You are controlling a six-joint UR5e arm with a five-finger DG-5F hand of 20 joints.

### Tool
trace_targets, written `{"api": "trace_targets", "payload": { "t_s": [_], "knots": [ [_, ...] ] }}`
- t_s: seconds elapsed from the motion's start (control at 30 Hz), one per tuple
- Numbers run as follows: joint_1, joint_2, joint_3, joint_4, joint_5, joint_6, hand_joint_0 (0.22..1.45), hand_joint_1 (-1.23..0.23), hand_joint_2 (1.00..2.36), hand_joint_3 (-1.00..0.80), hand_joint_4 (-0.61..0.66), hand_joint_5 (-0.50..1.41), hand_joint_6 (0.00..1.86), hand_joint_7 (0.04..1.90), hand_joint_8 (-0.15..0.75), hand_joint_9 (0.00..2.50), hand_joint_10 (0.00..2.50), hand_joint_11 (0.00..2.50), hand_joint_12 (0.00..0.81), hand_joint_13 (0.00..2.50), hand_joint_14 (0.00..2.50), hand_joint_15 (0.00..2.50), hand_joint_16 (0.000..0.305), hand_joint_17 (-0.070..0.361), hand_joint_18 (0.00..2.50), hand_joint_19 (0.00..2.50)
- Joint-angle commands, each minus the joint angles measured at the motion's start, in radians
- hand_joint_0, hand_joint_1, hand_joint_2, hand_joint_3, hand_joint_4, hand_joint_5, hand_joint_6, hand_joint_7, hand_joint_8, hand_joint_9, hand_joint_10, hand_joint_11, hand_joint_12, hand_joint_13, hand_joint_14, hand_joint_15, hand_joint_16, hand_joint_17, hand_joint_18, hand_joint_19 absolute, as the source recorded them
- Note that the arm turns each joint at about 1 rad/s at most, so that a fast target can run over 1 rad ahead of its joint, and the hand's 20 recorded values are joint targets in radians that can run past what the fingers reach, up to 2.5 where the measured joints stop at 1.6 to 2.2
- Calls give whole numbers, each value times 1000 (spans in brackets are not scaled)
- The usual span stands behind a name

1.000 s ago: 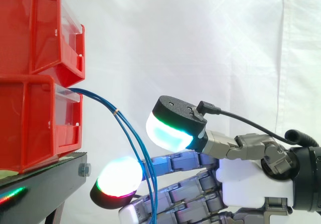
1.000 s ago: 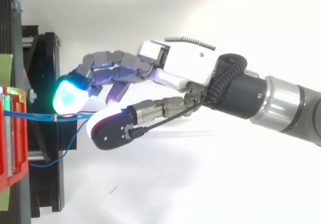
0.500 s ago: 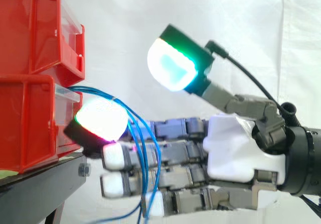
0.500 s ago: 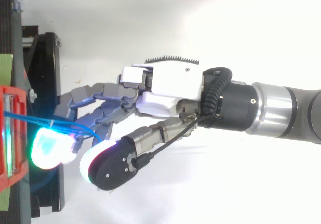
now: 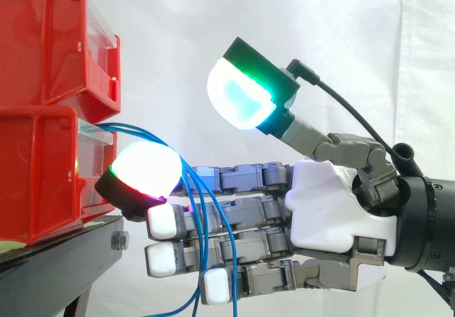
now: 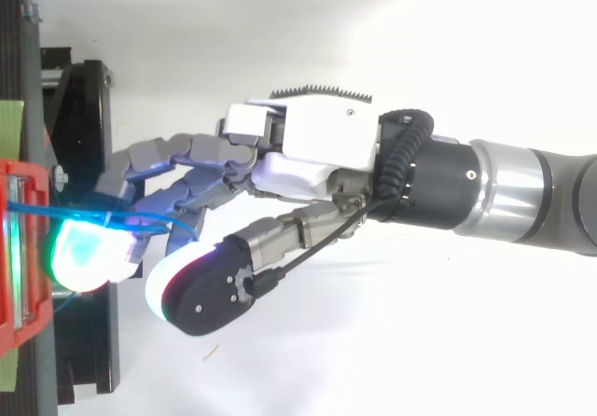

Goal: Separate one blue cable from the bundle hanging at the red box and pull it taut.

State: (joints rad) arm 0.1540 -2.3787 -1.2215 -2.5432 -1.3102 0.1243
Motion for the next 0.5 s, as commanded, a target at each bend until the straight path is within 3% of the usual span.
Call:
{"api": "trace_targets", "payload": {
  "t_s": [0.0, 0.27, 0.47],
  "knots": [
    [-8, -1, -1, -11, 0, -20, 558, -601, 1000, -500, 277, -179, 503, 936, 212, 592, 20, 755, 342, 525, 20, 793, 47, 105, 677, 817],
    [-14, -1, -1, -49, 5, -111, 559, -600, 1000, -500, 279, -179, 503, 937, 209, 584, 19, 743, 338, 511, 23, 789, 46, 104, 672, 817],
    [-16, -2, -3, -45, 45, -196, 560, -602, 1000, -500, 279, -179, 503, 932, 209, 580, 19, 753, 338, 509, 22, 790, 46, 104, 671, 818]
  ]
}}
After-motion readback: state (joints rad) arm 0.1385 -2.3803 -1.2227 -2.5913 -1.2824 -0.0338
